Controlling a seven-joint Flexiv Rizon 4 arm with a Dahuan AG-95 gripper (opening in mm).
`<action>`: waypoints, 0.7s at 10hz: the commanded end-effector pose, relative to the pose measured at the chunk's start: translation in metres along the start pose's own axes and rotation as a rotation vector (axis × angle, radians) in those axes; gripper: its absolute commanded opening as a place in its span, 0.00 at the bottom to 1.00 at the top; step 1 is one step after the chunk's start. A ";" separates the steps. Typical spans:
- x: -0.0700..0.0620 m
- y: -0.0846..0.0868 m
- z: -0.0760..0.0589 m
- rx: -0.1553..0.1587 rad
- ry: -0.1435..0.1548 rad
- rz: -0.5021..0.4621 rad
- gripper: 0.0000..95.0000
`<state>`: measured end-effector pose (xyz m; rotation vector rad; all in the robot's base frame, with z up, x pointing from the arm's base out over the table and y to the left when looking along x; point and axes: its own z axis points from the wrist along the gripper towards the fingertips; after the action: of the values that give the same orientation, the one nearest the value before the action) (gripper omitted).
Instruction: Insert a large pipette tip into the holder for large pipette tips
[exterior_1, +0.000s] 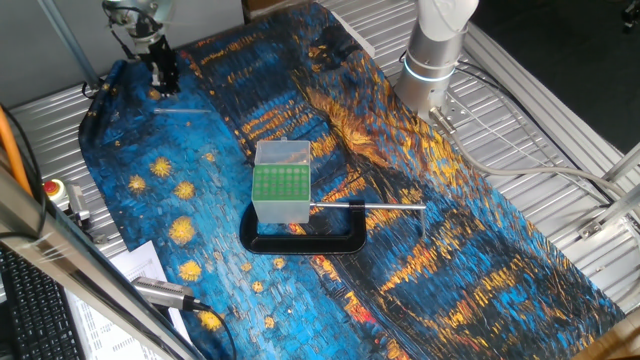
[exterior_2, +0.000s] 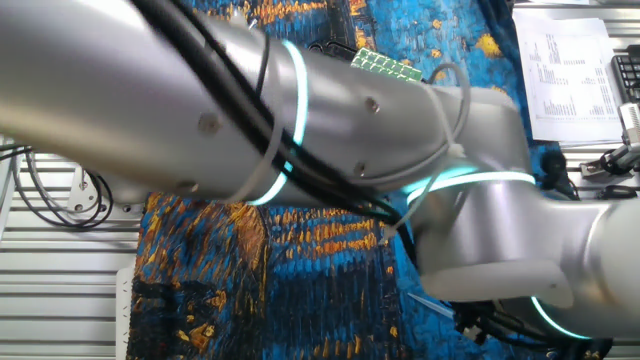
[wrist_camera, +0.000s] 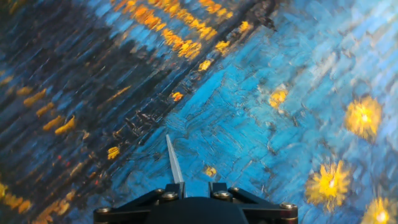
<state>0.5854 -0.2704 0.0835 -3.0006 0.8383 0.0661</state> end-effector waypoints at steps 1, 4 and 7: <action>0.009 0.010 0.008 -0.012 0.048 0.012 0.20; 0.017 0.017 0.013 -0.024 0.012 0.052 0.20; 0.017 0.017 0.013 -0.039 -0.020 0.080 0.20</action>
<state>0.5887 -0.2929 0.0703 -3.0116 0.9404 0.0328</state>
